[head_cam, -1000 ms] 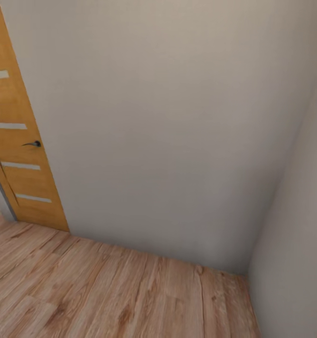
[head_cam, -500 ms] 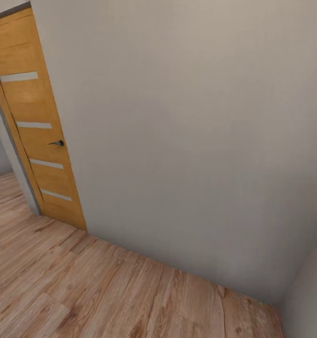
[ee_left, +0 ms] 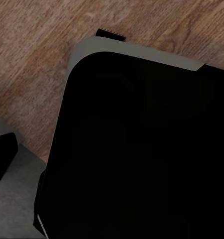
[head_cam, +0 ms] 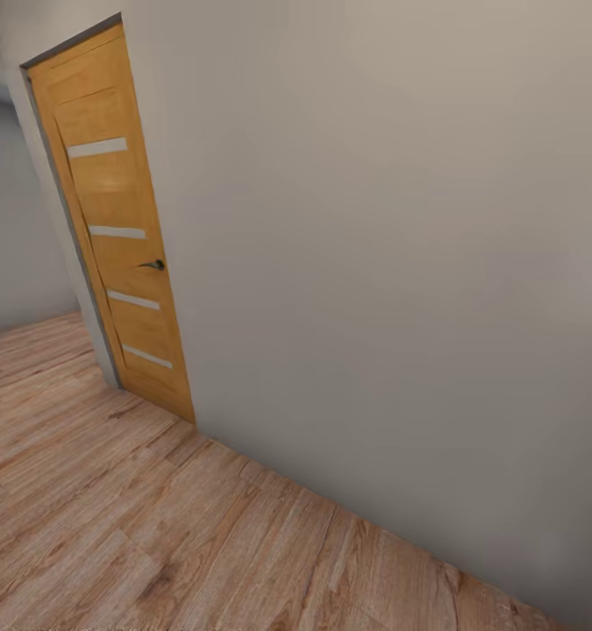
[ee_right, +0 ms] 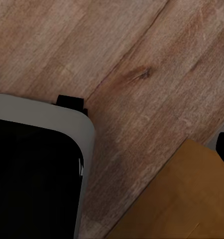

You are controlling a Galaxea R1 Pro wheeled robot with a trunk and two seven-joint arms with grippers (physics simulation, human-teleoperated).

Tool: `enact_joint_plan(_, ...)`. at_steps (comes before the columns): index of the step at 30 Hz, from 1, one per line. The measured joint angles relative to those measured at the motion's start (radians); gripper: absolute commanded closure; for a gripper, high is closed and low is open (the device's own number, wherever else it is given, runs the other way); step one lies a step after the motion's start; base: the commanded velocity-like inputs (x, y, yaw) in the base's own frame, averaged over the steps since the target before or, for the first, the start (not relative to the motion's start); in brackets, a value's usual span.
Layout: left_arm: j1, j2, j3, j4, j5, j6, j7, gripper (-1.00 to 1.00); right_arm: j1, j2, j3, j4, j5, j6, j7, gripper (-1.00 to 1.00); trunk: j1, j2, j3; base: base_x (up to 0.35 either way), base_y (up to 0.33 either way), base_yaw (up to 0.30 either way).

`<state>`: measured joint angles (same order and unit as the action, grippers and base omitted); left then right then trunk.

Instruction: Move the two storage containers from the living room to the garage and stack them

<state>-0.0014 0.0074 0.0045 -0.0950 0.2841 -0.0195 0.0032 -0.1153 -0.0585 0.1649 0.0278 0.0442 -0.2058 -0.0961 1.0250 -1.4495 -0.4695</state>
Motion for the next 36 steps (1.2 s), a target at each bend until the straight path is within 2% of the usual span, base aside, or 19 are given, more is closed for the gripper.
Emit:
enact_joint_plan(9,0.0,-0.001,0.001,-0.001,0.0,0.0,0.0,-1.0,0.0,0.0,0.0,0.0,0.0,0.0,0.0,-1.0,0.0,0.0,0.0,0.031,0.0,0.27)
enact_joint_plan(36,0.0,0.002,0.001,0.0,0.0,0.0,0.0,-1.0,0.0,0.0,0.004,0.0,0.001,0.0,0.0,-1.0,0.0,0.0,0.0,0.283,0.0,0.27)
